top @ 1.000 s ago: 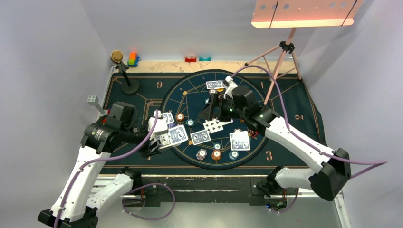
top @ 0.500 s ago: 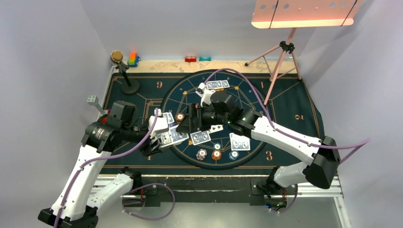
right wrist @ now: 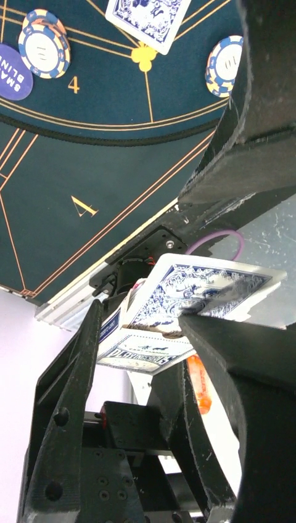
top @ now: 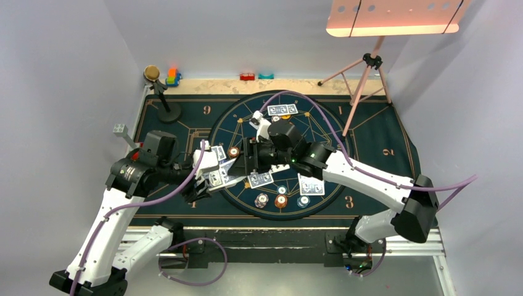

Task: Distribute texas hold em gaming equipment

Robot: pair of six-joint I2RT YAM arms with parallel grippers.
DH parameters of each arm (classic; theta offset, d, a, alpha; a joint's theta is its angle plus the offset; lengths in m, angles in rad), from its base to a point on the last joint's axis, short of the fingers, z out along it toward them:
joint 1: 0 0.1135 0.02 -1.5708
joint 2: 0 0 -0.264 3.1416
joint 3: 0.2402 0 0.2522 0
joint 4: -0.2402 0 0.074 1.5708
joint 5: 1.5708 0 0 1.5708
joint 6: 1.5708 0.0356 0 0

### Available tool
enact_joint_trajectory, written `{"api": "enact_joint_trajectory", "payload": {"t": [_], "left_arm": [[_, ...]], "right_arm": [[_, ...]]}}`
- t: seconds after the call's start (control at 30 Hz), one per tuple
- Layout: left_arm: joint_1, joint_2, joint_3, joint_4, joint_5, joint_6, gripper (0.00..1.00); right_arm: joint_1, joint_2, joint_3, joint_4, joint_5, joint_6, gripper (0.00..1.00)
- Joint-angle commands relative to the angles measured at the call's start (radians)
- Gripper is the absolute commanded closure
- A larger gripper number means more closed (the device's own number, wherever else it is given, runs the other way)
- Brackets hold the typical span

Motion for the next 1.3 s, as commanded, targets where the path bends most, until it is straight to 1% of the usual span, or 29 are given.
{"api": "enact_joint_trajectory", "payload": {"t": [0.0, 0.27, 0.6, 0.67, 0.73, 0.8, 0.87, 0.9, 1.03, 1.1, 1.17, 1.27], "left_arm": [[0.007, -0.015, 0.026, 0.037, 0.029, -0.016, 1.00], [0.007, -0.020, 0.017, 0.035, 0.027, -0.016, 1.00], [0.007, -0.019, 0.017, 0.029, 0.023, -0.010, 1.00], [0.007, -0.020, 0.014, 0.030, 0.023, -0.010, 1.00], [0.007, -0.020, 0.016, 0.030, 0.023, -0.011, 1.00], [0.007, -0.020, 0.017, 0.031, 0.021, -0.009, 1.00], [0.007, -0.021, 0.022, 0.031, 0.020, -0.011, 1.00], [0.007, -0.022, 0.022, 0.032, 0.020, -0.011, 1.00], [0.007, -0.022, 0.016, 0.031, 0.023, -0.011, 1.00], [0.007, -0.020, 0.001, 0.039, 0.025, -0.014, 1.00], [0.007, -0.019, -0.012, 0.044, 0.032, -0.016, 1.00], [0.007, -0.020, -0.013, 0.043, 0.036, -0.017, 1.00]], "right_arm": [[-0.007, -0.028, 0.067, -0.118, 0.106, -0.026, 0.36], [-0.022, -0.071, 0.057, -0.120, 0.134, -0.033, 0.45], [-0.045, -0.109, 0.052, -0.112, 0.145, -0.045, 0.72], [-0.052, -0.121, 0.059, -0.129, 0.160, -0.052, 0.76], [-0.066, -0.141, 0.063, -0.149, 0.174, -0.060, 0.77], [-0.102, -0.163, 0.057, -0.153, 0.161, -0.061, 0.76], [-0.158, -0.185, 0.032, -0.131, 0.100, -0.052, 0.75], [-0.186, -0.196, 0.018, -0.122, 0.065, -0.047, 0.76], [-0.220, -0.223, -0.002, -0.113, 0.042, -0.044, 0.83], [-0.235, -0.226, -0.003, -0.136, 0.060, -0.043, 0.85], [-0.264, -0.224, -0.024, -0.152, 0.071, -0.034, 0.91], [-0.305, -0.204, -0.120, -0.073, 0.012, 0.001, 0.97]]}}
